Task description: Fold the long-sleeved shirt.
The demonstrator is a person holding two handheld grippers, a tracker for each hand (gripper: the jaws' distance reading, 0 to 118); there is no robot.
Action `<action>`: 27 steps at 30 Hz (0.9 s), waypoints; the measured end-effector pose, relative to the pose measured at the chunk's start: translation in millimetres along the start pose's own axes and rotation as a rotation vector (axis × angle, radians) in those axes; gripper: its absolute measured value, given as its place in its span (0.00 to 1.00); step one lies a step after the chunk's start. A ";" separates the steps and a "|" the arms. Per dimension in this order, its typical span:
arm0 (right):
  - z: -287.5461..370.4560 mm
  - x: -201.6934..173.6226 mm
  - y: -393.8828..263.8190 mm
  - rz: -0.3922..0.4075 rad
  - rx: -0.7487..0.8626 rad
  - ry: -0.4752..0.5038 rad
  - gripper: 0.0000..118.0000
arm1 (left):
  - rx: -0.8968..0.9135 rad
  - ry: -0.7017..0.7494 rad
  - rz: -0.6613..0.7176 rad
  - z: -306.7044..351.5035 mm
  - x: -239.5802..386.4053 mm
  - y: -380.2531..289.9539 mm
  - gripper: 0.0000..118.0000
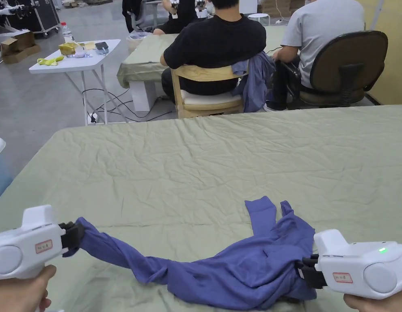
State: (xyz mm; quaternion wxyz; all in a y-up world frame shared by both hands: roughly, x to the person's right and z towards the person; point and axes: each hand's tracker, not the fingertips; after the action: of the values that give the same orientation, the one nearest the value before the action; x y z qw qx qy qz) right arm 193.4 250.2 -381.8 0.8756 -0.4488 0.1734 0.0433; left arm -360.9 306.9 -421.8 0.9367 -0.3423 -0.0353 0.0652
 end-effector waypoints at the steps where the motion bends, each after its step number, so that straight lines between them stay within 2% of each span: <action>1: -3.7 -0.6 -1.2 0.004 -0.008 -0.005 0.12 | -0.025 0.006 0.000 -7.1 -1.1 -6.8 0.06; 5: -4.1 -2.4 1.1 0.030 -0.046 -0.003 0.13 | -0.099 0.008 0.017 -25.4 0.6 -25.8 0.06; 6: -5.7 -3.5 3.2 0.048 -0.073 -0.013 0.20 | -0.127 -0.006 0.028 -29.1 1.0 -28.8 0.09; 7: -5.4 -5.1 4.2 0.061 -0.089 -0.030 0.30 | -0.122 -0.005 0.030 -30.7 2.3 -30.4 0.16; 9: 1.3 -9.6 1.5 0.088 -0.059 -0.087 0.49 | -0.127 -0.008 0.041 -29.0 6.3 -30.0 0.42; 15: 40.3 -19.5 8.7 0.049 0.075 -0.075 0.49 | 0.009 -0.049 0.040 14.0 33.3 -17.7 0.44; 18: 68.2 -29.9 13.7 0.060 0.168 -0.112 0.49 | 0.049 -0.073 0.029 34.9 49.5 -13.6 0.44; 20: 86.3 -40.2 14.9 0.086 0.228 -0.153 0.43 | 0.066 -0.086 -0.022 48.9 67.5 -14.5 0.44; 22: 106.4 -50.1 13.1 0.089 0.292 -0.165 0.14 | 0.068 -0.124 -0.083 60.8 85.2 -20.3 0.40; 23: 113.5 -53.6 11.6 0.080 0.317 -0.166 0.08 | 0.043 -0.157 -0.113 65.9 92.9 -23.4 0.35; 25: 127.5 -61.5 4.5 0.073 0.384 -0.163 0.04 | 0.025 -0.207 -0.123 78.4 108.4 -34.9 0.17; 27: 136.0 -66.3 -0.3 0.092 0.390 -0.148 0.02 | 0.028 -0.240 -0.118 88.0 121.0 -48.9 0.09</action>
State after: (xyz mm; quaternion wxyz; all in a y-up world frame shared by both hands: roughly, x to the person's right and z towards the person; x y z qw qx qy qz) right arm 167.4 364.3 -285.9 0.9533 -0.2580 0.1342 0.0818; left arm -246.2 343.5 -320.4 0.9326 -0.3163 -0.1664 0.0509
